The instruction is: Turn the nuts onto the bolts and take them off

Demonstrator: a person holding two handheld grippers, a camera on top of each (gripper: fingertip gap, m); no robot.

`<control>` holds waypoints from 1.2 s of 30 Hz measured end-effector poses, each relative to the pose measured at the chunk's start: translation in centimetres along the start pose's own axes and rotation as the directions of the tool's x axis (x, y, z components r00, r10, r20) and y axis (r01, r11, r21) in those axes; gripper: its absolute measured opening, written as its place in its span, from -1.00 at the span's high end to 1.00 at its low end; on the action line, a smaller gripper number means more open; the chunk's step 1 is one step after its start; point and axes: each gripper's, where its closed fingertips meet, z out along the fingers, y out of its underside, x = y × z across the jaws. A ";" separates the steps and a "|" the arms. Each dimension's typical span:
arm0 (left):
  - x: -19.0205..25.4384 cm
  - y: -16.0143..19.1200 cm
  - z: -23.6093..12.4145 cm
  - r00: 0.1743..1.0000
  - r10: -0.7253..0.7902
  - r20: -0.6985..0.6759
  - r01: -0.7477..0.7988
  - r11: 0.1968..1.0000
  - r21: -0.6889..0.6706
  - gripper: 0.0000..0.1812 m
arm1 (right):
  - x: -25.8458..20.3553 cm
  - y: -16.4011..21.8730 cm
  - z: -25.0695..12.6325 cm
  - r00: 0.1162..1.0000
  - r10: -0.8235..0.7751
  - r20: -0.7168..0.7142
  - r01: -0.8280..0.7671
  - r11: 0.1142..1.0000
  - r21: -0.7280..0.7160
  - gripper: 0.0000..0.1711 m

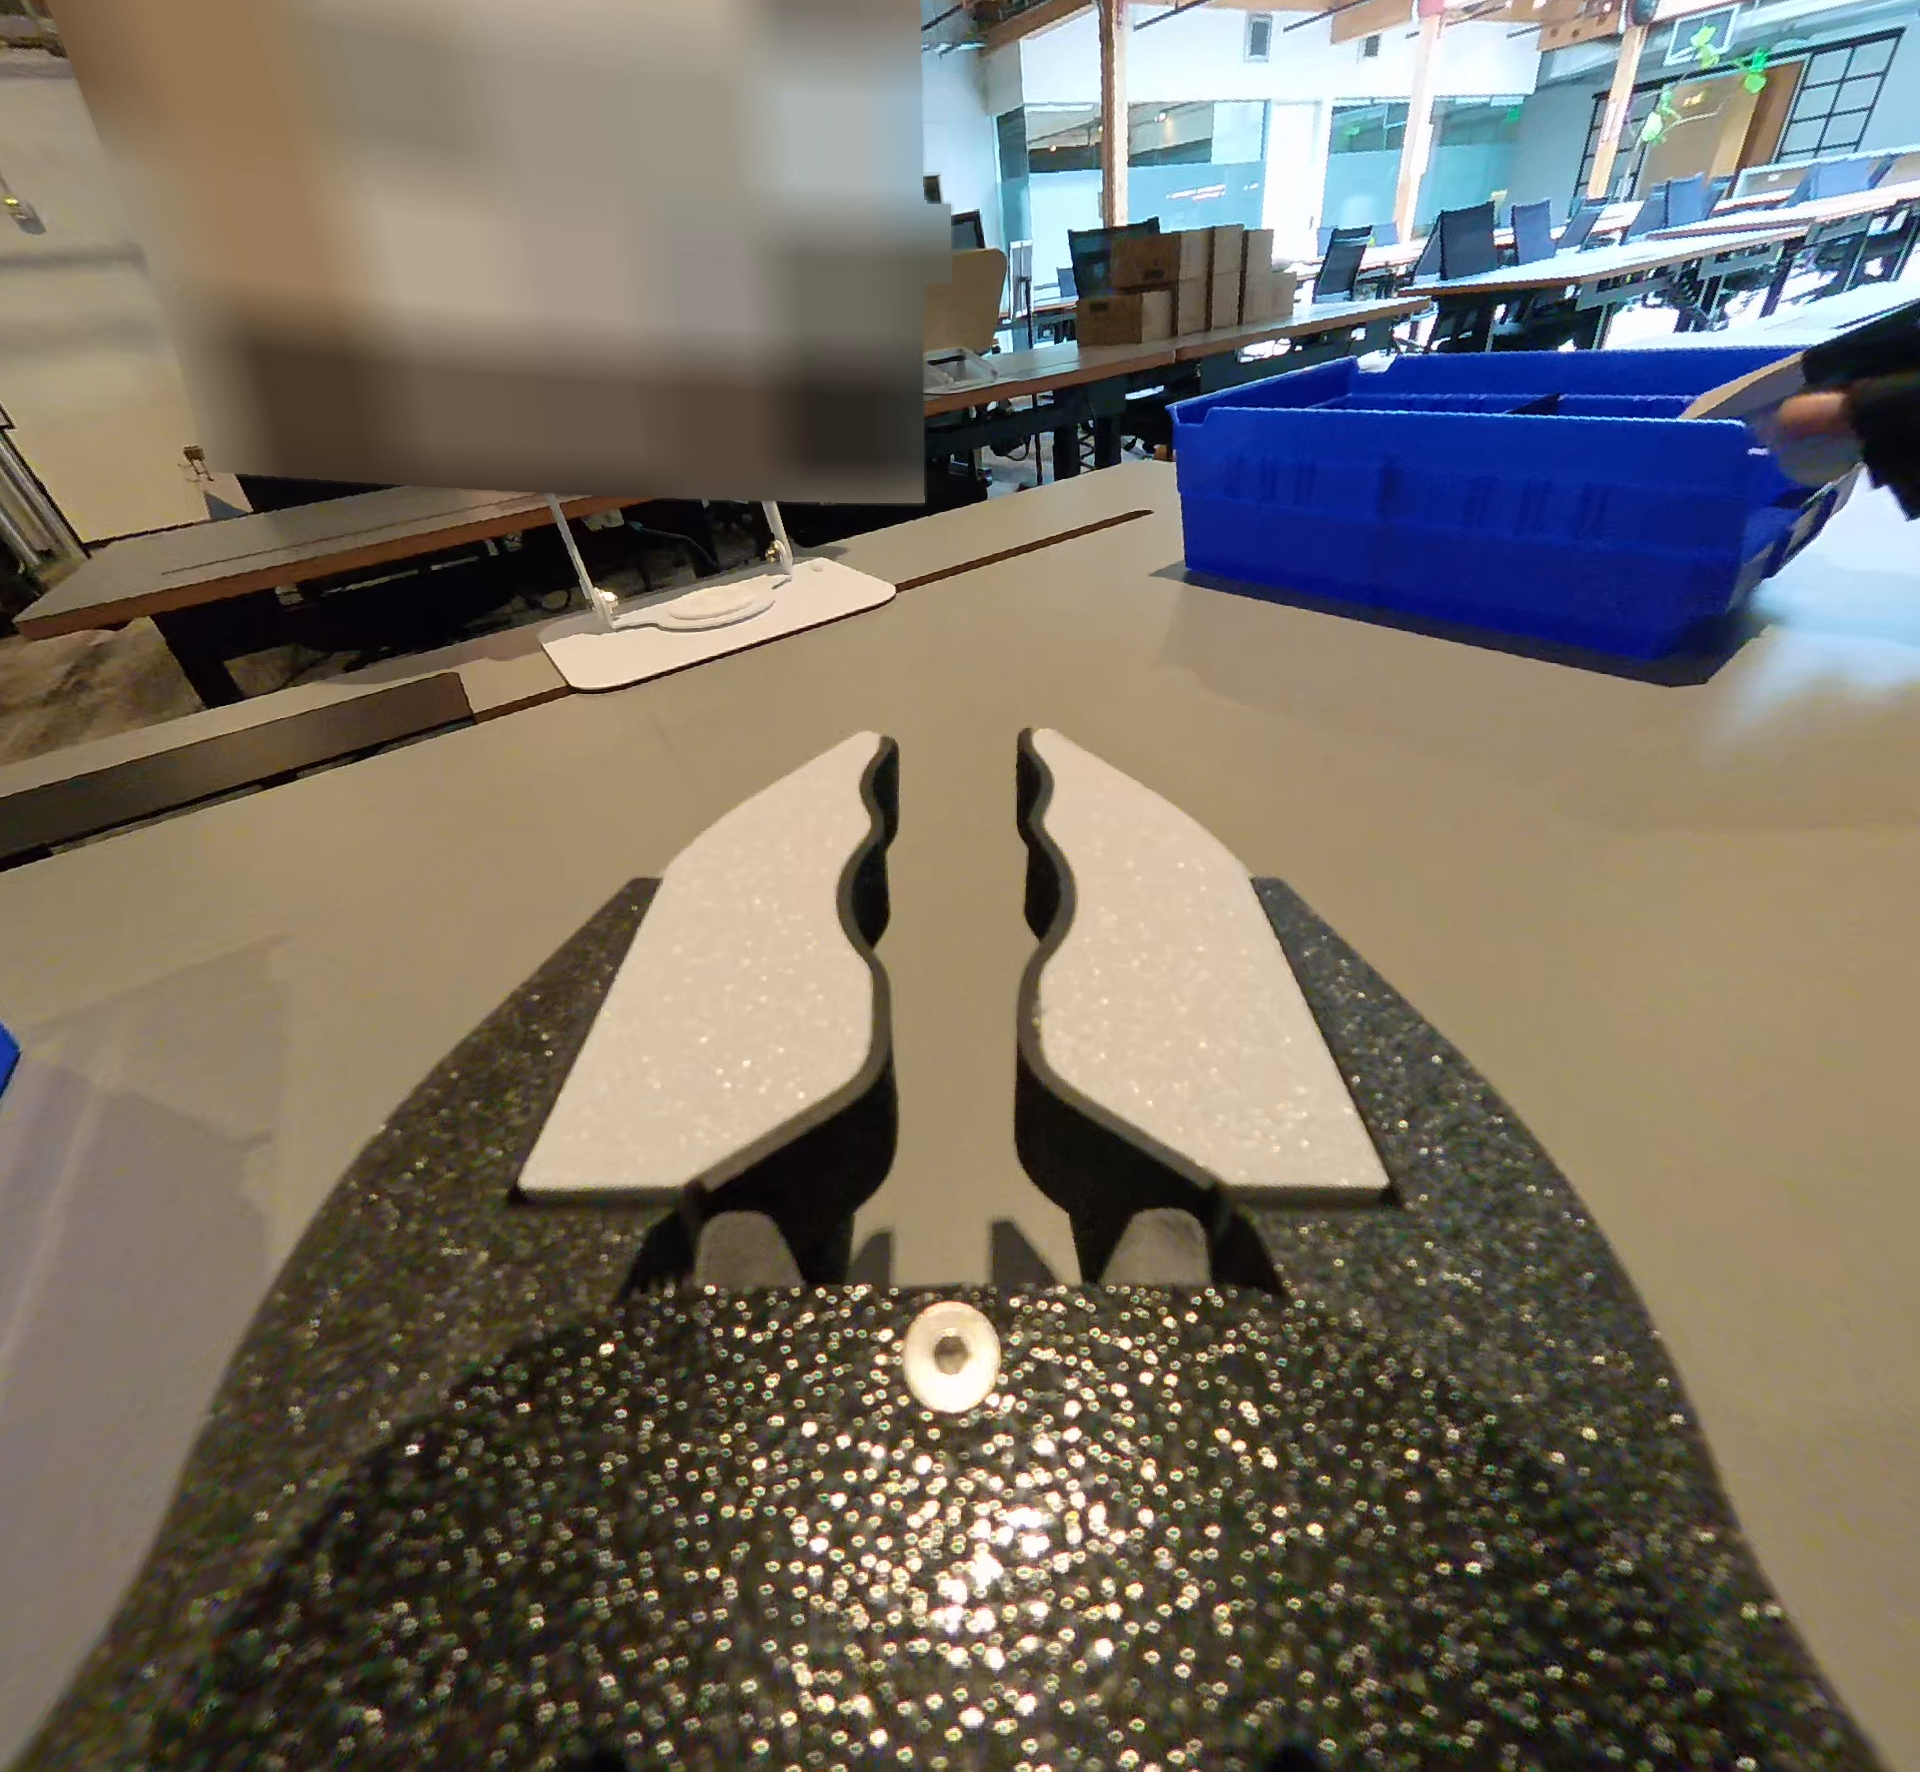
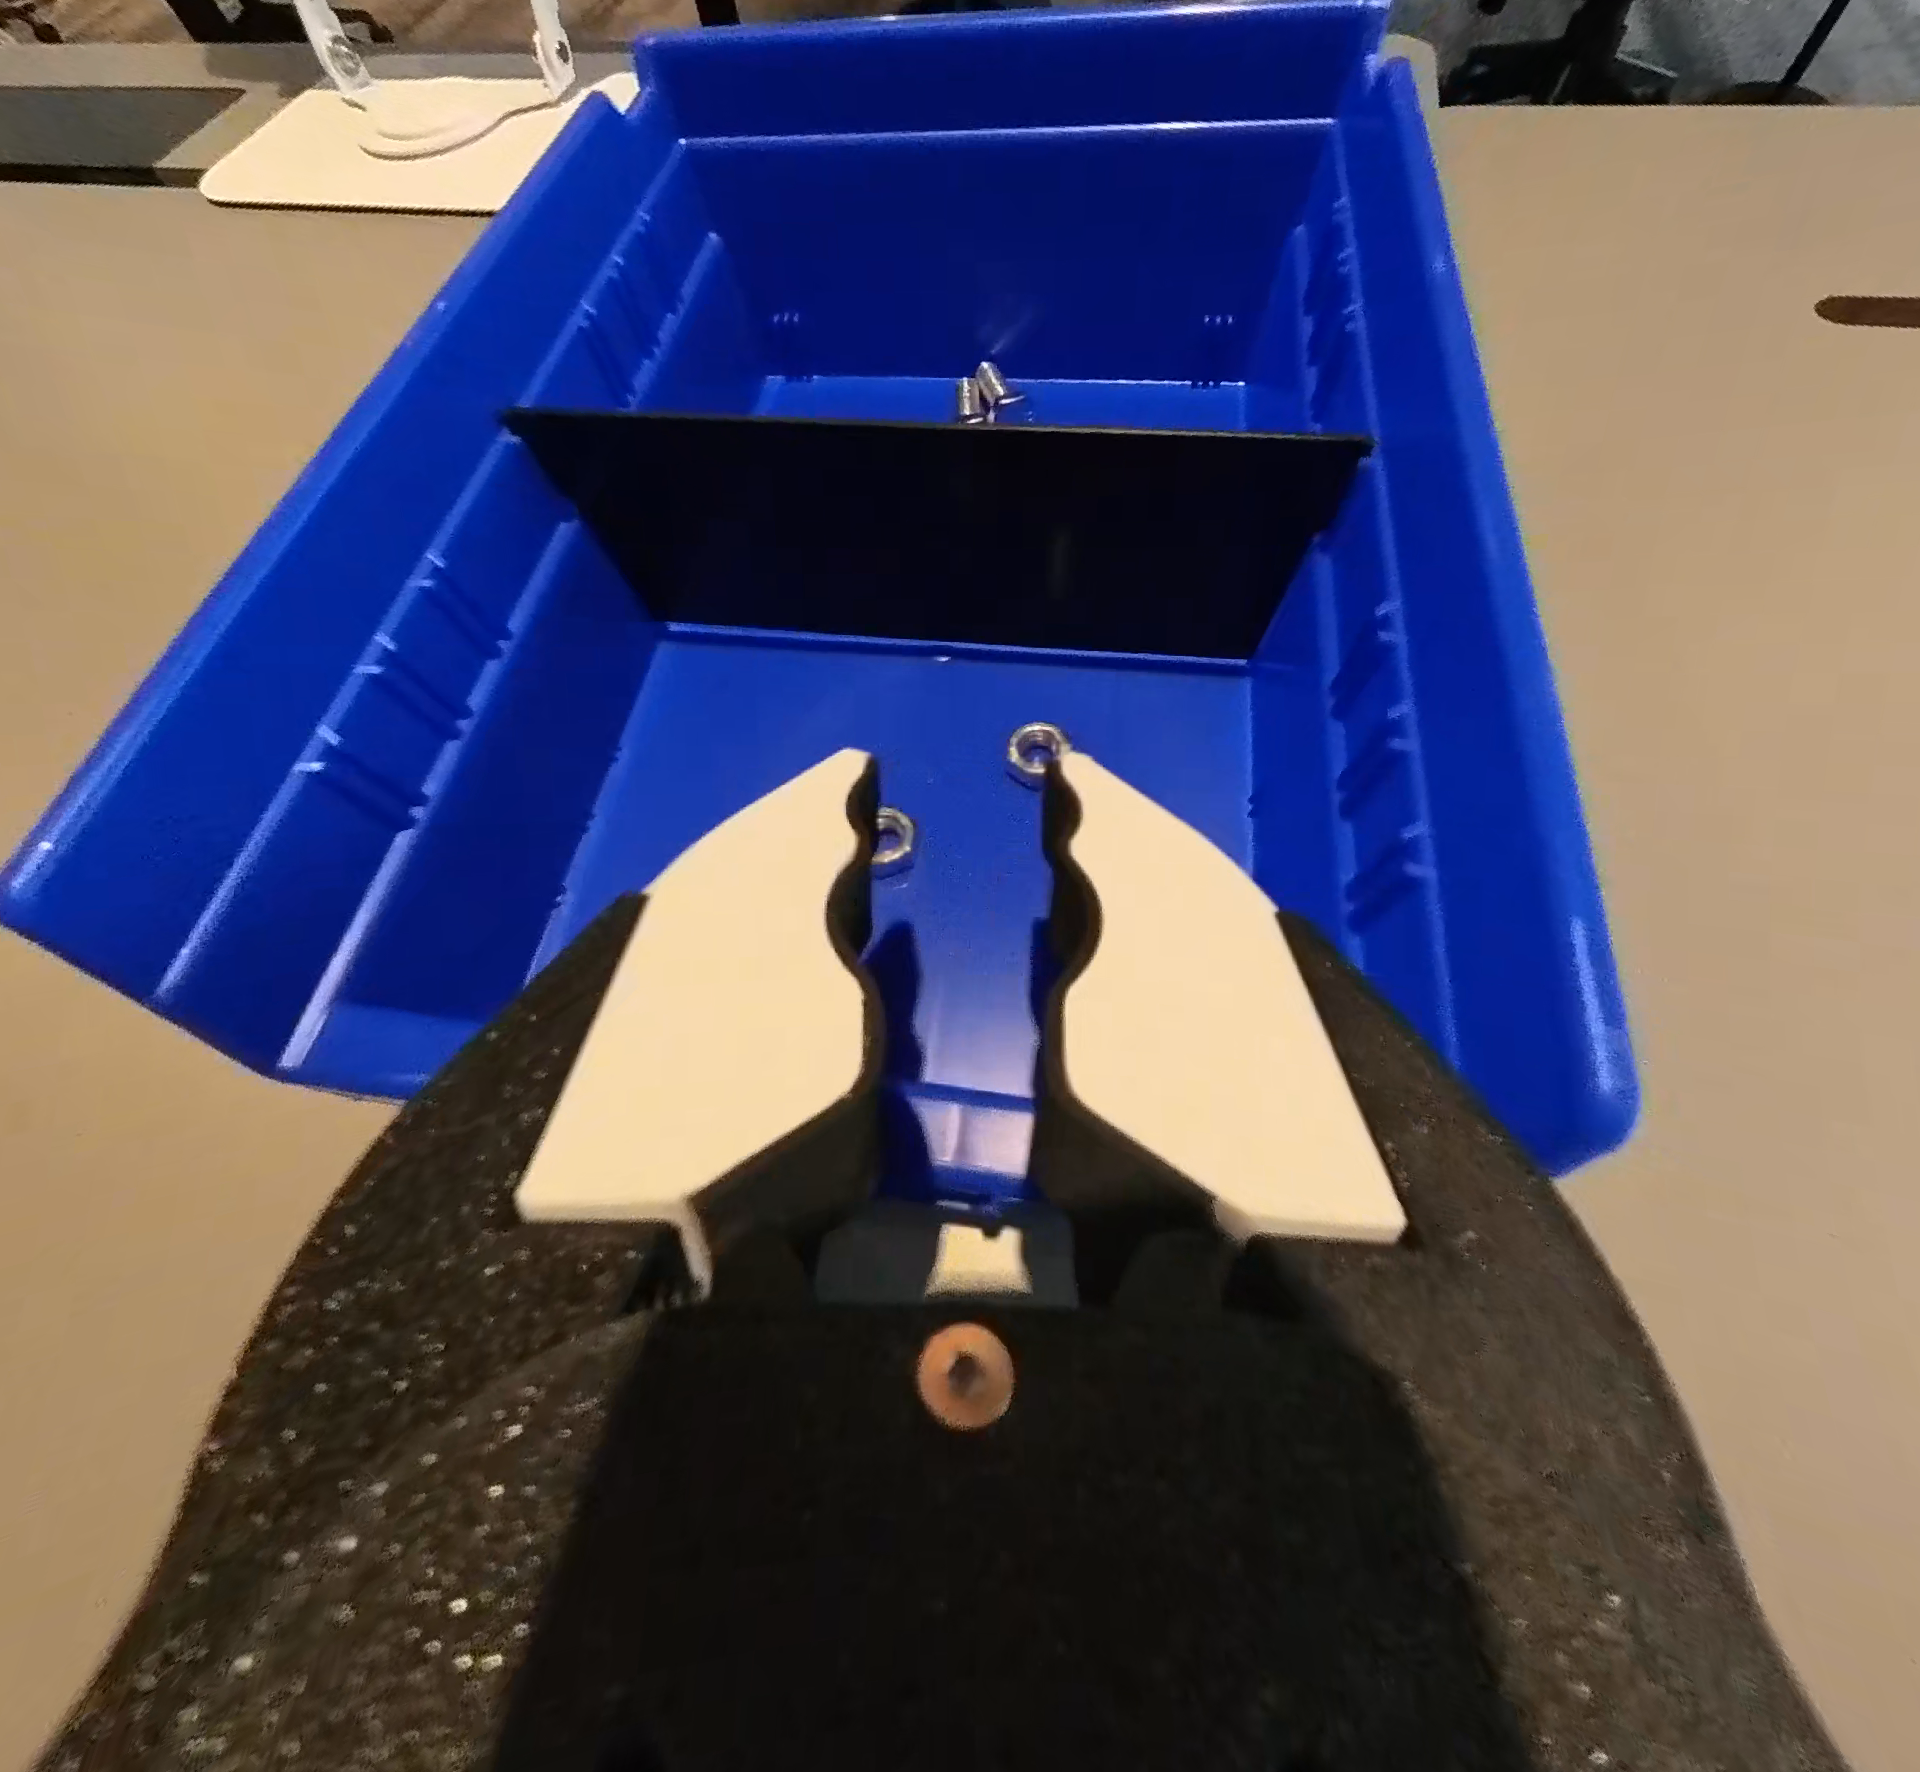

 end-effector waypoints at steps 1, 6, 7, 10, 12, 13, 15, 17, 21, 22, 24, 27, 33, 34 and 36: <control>0.0 0.0 0.0 1.000 0.002 0.001 -0.002 1.000 -0.002 0.77 | 0.1 0.0 0.0 1.000 0.002 -0.003 -0.002 1.000 -0.001 0.60; 0.1 0.1 0.1 1.000 0.010 0.002 -0.010 1.000 -0.010 0.77 | -2.2 -2.0 -1.2 0.992 -0.009 0.123 -0.004 0.994 0.105 0.57; 0.2 0.1 0.2 1.000 0.011 0.001 -0.011 1.000 -0.013 0.77 | -3.7 -2.7 -1.7 0.983 -0.031 0.180 0.006 0.991 0.137 0.57; 0.4 0.3 0.4 1.000 0.020 -0.007 -0.021 0.999 -0.029 0.77 | -10.1 -4.5 -3.7 0.919 -0.145 0.366 0.067 0.974 0.218 0.56; 0.6 0.5 0.5 0.999 0.033 -0.013 -0.034 0.998 -0.043 0.77 | -15.4 -4.7 -4.6 0.848 -0.240 0.472 0.131 0.959 0.252 0.55; 0.7 0.6 0.6 0.999 0.041 -0.015 -0.042 0.998 -0.049 0.76 | -18.3 -4.5 -4.8 0.804 -0.282 0.524 0.163 0.951 0.263 0.55; 0.9 0.6 0.6 0.998 0.057 -0.014 -0.058 0.997 -0.053 0.76 | -23.9 -3.4 -4.6 0.716 -0.342 0.609 0.218 0.938 0.271 0.54; 1.0 0.6 0.6 0.998 0.067 -0.015 -0.068 0.996 -0.050 0.76 | -28.8 -1.6 -3.6 0.634 -0.370 0.679 0.256 0.929 0.268 0.55; 1.1 0.4 0.4 0.998 0.066 -0.013 -0.067 0.997 -0.035 0.75 | -33.8 2.5 0.2 0.575 -0.343 0.742 0.293 0.934 0.205 0.57; 1.0 0.2 0.2 0.999 0.052 -0.007 -0.052 0.998 -0.028 0.75 | -34.2 3.3 0.8 0.574 -0.333 0.749 0.302 0.935 0.184 0.56; 0.0 -1.0 -0.9 0.998 0.055 0.020 -0.055 0.998 -0.023 0.75 | -34.6 4.3 1.3 0.567 -0.329 0.755 0.337 0.929 0.152 0.55; -7.2 -5.9 -5.1 0.944 0.195 0.268 -0.174 0.980 -0.099 0.78 | -34.6 4.9 1.4 0.567 -0.345 0.748 0.362 0.920 0.150 0.57; -24.8 -1.2 -11.1 0.893 -0.087 0.442 0.368 0.708 -0.603 0.74 | -34.9 5.4 1.4 0.556 -0.366 0.746 0.396 0.906 0.149 0.59; -26.5 1.3 -11.2 0.878 -0.150 0.454 0.444 0.609 -0.657 0.74 | -35.0 5.5 1.4 0.554 -0.377 0.742 0.408 0.900 0.153 0.60; -28.5 5.8 -11.2 0.845 -0.222 0.487 0.534 0.422 -0.733 0.67 | -35.1 5.7 1.4 0.552 -0.387 0.739 0.421 0.894 0.153 0.60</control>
